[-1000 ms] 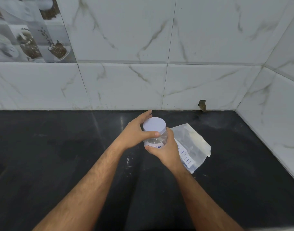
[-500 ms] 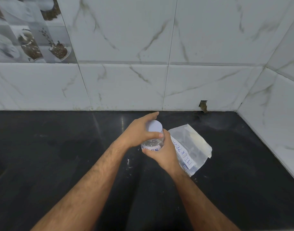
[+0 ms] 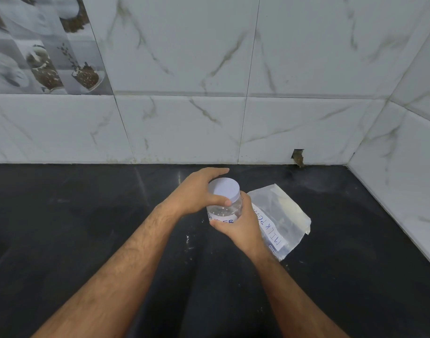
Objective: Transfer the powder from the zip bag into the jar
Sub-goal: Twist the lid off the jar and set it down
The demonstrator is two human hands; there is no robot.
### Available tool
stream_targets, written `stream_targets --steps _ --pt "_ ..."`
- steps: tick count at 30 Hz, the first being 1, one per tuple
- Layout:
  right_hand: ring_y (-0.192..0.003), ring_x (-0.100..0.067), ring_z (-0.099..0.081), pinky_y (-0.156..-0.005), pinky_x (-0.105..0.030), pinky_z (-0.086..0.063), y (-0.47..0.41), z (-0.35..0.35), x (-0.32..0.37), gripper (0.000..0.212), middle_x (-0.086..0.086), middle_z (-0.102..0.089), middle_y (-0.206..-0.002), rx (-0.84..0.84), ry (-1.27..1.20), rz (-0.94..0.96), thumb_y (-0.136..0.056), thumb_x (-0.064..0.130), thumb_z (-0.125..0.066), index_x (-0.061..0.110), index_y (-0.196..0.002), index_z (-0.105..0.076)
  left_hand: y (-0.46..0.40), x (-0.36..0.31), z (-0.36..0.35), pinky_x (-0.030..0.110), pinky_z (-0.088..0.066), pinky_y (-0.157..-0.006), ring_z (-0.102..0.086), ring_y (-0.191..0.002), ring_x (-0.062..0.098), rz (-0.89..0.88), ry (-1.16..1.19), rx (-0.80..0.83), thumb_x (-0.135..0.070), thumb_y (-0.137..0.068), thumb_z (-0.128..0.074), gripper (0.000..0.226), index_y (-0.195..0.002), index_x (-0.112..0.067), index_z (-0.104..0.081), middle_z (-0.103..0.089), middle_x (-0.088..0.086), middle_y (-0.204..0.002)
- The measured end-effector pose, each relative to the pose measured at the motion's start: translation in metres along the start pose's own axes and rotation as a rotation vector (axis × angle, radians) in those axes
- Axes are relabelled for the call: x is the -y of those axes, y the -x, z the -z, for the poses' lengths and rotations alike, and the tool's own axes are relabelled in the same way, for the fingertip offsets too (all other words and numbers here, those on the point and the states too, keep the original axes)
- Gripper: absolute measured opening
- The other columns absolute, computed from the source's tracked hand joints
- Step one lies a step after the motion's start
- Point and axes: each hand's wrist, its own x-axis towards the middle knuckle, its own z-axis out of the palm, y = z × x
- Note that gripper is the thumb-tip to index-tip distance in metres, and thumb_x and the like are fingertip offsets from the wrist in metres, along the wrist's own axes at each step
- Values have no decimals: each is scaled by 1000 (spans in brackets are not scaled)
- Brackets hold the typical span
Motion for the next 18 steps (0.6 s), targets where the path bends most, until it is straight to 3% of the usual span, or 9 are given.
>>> stream_targets --steps 5,9,13,16,18 --pt "-107 1 -64 -86 -17 -53 1 -2 -3 85 20 -63 -119 26 12 10 -61 34 -90 38 -133 -44 -6 -12 1 32 -40 -109 -48 -134 12 -16 -173 74 -43 -73 -84 75 -142 -32 -54 -55 -10 -145" --pt "-109 -1 -60 -97 -21 -49 0 0 -6 89 23 -58 -122 39 46 -16 -63 33 -91 37 -137 -42 -13 -15 5 35 -41 -107 -48 -135 16 6 -347 186 -47 -71 -84 84 -145 -32 -49 -53 -8 -147" --pt "-111 -2 -48 -96 -20 -38 0 1 -5 93 21 -48 -124 69 104 -34 -68 36 -91 36 -143 -36 -17 -14 5 40 -47 -103 -53 -127 18 33 -429 213 -49 -68 -85 87 -145 -30 -49 -58 -7 -141" --pt "-117 -6 -57 -104 -33 -50 1 -3 -9 93 19 -57 -128 55 118 -32 -60 41 -90 41 -137 -39 -17 -10 3 40 -49 -100 -56 -124 18 56 -417 190 -51 -68 -83 84 -143 -29 -51 -60 -8 -138" --pt "-115 -7 -60 -99 -39 -54 0 -5 -12 90 19 -61 -124 32 122 -32 -53 46 -87 45 -131 -42 -17 -7 2 39 -49 -101 -56 -123 17 64 -375 178 -51 -69 -82 82 -142 -28 -52 -60 -8 -137"
